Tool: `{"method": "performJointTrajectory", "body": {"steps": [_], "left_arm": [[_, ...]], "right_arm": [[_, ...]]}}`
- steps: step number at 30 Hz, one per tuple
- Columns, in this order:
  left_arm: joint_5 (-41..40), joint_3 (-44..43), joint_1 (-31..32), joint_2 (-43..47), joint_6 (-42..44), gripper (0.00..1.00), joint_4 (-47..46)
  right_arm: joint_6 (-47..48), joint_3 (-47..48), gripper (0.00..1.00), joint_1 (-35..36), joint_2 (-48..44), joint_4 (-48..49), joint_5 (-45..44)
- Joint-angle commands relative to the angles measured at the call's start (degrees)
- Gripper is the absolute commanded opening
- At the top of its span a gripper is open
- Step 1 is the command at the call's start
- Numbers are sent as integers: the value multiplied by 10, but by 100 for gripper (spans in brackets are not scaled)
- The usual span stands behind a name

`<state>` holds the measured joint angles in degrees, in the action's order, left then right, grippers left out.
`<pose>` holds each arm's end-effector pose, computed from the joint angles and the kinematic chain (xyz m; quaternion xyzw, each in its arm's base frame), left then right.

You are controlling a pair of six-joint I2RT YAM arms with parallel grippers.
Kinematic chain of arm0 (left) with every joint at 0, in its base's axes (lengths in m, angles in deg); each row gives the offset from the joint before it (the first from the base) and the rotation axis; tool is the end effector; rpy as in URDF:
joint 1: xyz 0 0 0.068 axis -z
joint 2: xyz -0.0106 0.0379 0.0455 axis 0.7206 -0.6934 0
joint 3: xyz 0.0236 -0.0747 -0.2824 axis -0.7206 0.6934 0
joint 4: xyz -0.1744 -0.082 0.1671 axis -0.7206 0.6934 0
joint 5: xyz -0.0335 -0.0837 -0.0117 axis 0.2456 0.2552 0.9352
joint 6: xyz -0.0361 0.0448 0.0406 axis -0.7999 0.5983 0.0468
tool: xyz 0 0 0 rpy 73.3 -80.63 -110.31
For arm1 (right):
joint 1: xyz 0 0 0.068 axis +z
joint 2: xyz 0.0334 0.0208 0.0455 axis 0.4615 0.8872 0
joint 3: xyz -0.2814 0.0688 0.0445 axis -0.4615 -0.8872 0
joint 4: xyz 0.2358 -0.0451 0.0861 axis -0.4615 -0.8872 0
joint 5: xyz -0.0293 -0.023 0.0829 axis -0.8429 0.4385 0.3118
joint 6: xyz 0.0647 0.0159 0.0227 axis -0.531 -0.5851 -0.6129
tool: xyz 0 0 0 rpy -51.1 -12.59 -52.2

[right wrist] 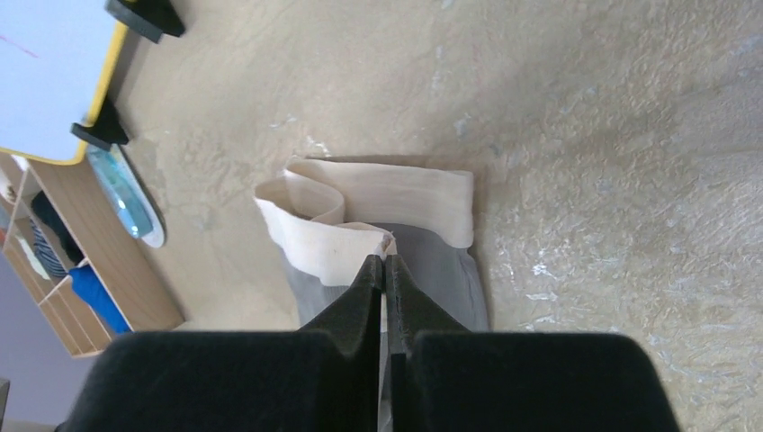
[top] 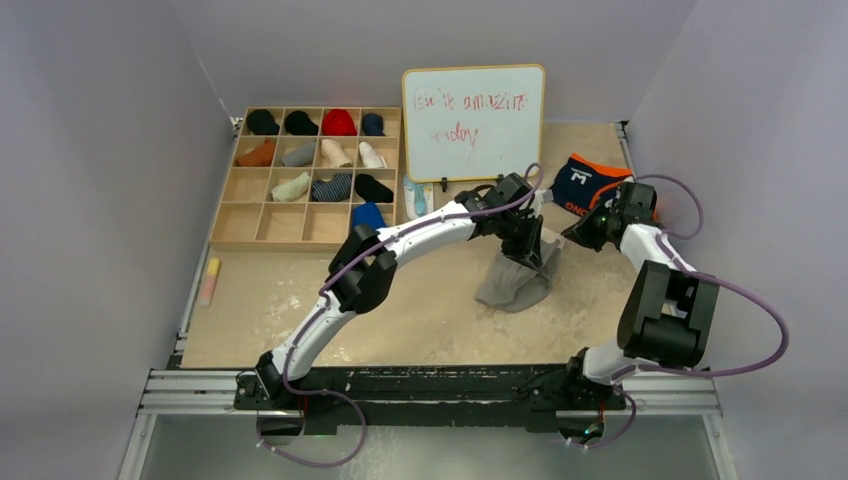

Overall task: Roll the underwear
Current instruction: Fold the underwear at the center of the board.

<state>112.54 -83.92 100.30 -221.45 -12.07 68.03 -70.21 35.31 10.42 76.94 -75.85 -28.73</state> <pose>0.3077 -0.4760 0.2092 0.1942 0.8803 -0.4284 0.0618 0.3102 -0.0737 0.2179 0.3073 0.8597 0.2132 0.3479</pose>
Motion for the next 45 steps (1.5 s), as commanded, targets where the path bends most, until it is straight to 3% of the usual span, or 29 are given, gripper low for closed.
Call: {"method": "performJointTrajectory", "body": {"steps": [1,9,10,12,15,17,21,25,31,41,45], "left_arm": [[38,-29,10,-17,-22,0,-14],[83,-50,13,-49,-53,0,-63],[95,-47,13,-53,-59,2,-77],[129,-32,12,-58,-78,15,-113],[145,15,10,-38,-79,36,-144],[126,60,4,-3,-57,48,-144],[75,170,-11,92,-12,56,-156],[-4,290,-27,198,24,63,-165],[-46,400,-54,236,59,67,-157],[33,456,-51,205,34,69,-246],[30,453,-43,186,32,60,-246]], "right_arm": [[8,19,0,-3,25,-6,-36],[30,67,0,-3,82,-5,-13],[30,72,1,-3,90,-7,-13],[34,85,5,-3,103,-16,-17],[38,99,30,-3,112,-39,-29],[43,100,36,-4,103,-52,-38],[39,73,48,-3,60,-58,-34],[31,40,69,-3,13,-84,-36],[34,-11,71,-3,-28,-83,-4],[58,-40,71,-3,-4,-96,31],[61,-47,71,-2,-3,-88,32]]}}
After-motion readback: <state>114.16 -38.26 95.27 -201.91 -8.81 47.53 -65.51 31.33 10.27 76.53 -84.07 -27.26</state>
